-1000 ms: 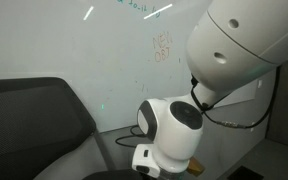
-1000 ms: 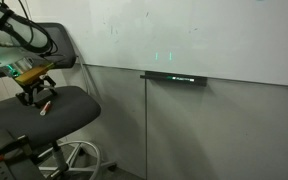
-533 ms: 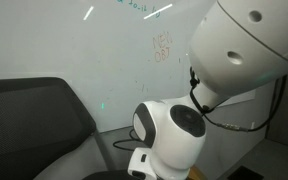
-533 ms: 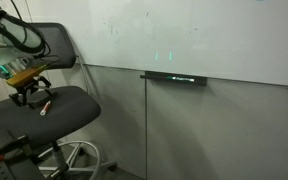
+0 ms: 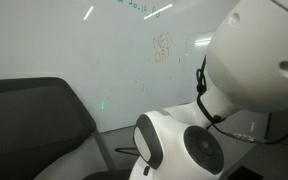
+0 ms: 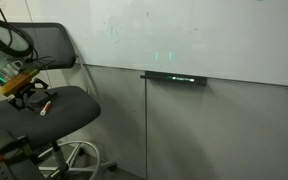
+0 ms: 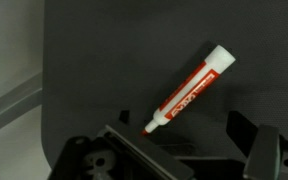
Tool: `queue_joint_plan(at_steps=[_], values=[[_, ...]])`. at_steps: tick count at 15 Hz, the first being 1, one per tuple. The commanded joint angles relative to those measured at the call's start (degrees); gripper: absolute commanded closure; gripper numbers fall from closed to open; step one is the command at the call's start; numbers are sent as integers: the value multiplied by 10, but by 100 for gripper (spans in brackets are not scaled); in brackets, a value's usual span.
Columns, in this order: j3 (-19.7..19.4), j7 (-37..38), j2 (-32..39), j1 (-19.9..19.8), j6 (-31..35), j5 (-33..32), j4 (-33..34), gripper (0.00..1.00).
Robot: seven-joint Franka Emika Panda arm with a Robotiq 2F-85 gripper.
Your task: Use the marker on the chair to write on the board
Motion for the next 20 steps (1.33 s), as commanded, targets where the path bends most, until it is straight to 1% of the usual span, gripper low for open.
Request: queue_joint_plan(at_steps=[1, 3, 5, 9, 12, 14, 15, 16, 17, 18, 20], values=[[-36, 47, 2, 70, -88, 15, -51, 0], [-40, 60, 2, 93, -132, 13, -66, 0], [-28, 60, -15, 94, -164, 1, -72, 0], [8, 64, -67, 79, -215, -32, -73, 0], [28, 75, -95, 69, -231, -46, -80, 0], [35, 82, -113, 60, -232, -54, -88, 0], [71, -46, -187, 9, -281, 22, -121, 0], [53, 80, -151, 30, -245, -65, -96, 0], [69, 77, -173, 9, -252, -76, -101, 0], [78, 88, -196, -12, -253, -105, -105, 0], [108, 116, -252, -70, -267, -178, -111, 0]])
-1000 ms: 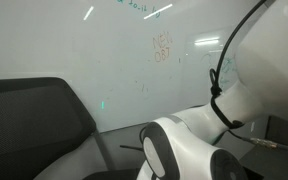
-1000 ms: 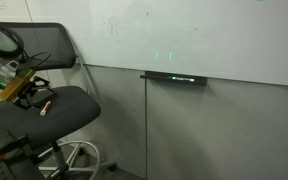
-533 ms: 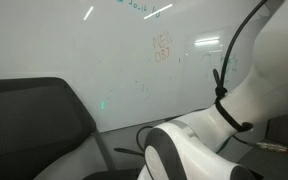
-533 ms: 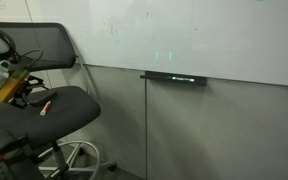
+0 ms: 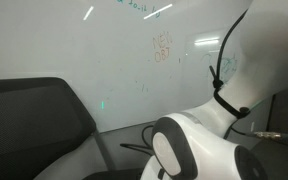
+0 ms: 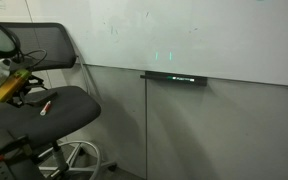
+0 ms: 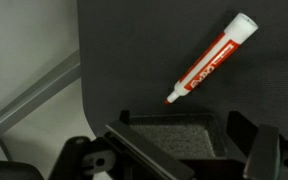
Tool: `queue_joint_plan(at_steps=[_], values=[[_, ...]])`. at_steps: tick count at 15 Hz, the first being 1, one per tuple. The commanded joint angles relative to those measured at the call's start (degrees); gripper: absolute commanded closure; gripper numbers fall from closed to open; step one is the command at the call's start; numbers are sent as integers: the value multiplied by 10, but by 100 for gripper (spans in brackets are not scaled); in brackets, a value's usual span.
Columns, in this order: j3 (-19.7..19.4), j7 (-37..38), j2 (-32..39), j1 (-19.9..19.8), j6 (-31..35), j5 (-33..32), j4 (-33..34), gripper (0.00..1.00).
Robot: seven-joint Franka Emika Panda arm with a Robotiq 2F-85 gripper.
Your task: Use the marker on the chair to write on the board
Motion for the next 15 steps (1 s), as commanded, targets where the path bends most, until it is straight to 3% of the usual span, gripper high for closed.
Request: queue_joint_plan(at_steps=[1, 3, 4, 5, 6, 8, 15], values=[[58, 50, -134, -111, -38, -140, -23, 0], [108, 89, -177, -197, -23, -234, -13, 0], [126, -7, -195, -236, -5, -162, -14, 0], [83, 53, -126, -165, -16, -158, -3, 0], [101, 17, -150, -202, -11, -146, -4, 0], [114, -11, -180, -235, -8, -144, -9, 0], [124, -15, -187, -236, -8, -144, -14, 0]])
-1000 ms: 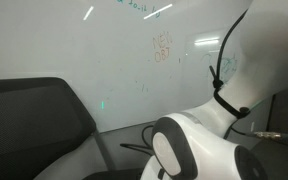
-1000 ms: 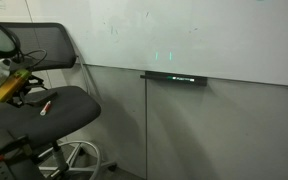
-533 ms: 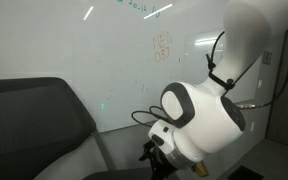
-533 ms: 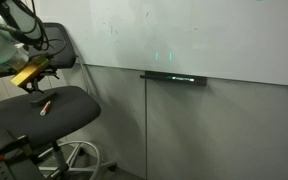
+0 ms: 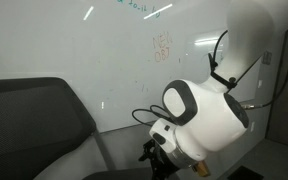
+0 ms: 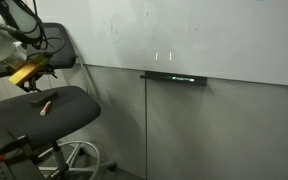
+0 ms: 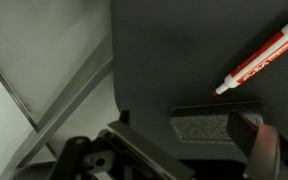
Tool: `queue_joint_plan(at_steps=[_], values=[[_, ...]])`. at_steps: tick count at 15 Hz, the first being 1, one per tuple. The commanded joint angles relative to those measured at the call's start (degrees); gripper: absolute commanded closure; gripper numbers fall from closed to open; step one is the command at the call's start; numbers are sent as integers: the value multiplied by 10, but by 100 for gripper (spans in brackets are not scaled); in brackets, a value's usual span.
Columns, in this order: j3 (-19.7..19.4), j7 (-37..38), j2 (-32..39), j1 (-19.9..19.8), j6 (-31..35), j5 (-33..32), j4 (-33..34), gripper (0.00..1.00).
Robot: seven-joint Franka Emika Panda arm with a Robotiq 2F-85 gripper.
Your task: Use the marker on the chair to write on the board
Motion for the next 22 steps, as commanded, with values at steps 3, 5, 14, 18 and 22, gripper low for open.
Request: queue_joint_plan(at_steps=[3, 5, 14, 18, 22], values=[[-8, -10, 26, -1, -3, 15, 15, 0], [3, -5, 38, -20, 9, 11, 28, 0], [231, 57, 61, -225, 117, 29, 86, 0], [290, 84, 83, -289, 108, 32, 78, 0], [308, 96, 111, -327, 108, 35, 76, 0]])
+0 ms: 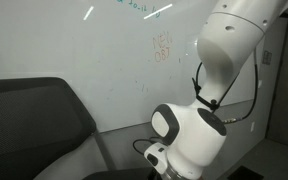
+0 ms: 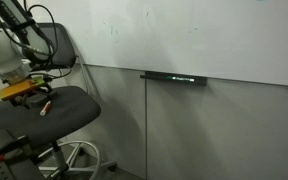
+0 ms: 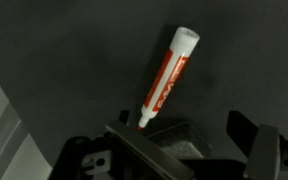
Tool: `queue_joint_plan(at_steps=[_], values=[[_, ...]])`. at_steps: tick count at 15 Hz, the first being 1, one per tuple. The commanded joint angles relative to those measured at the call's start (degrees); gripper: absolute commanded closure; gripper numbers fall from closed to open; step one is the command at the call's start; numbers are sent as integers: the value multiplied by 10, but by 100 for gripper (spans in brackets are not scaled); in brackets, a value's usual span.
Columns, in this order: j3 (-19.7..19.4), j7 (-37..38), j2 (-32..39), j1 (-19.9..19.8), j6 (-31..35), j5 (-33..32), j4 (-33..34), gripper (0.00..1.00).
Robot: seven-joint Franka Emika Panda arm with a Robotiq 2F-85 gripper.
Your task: Use the marker on the chair to write on the board
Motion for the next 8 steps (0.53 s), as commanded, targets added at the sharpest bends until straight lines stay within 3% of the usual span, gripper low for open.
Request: queue_joint_plan(at_steps=[1, 2, 8], values=[[18, 13, 24, -36, 12, 7, 9, 25], [17, 13, 30, -39, 12, 8, 9, 26], [38, 6, 47, -75, 32, 3, 19, 73]])
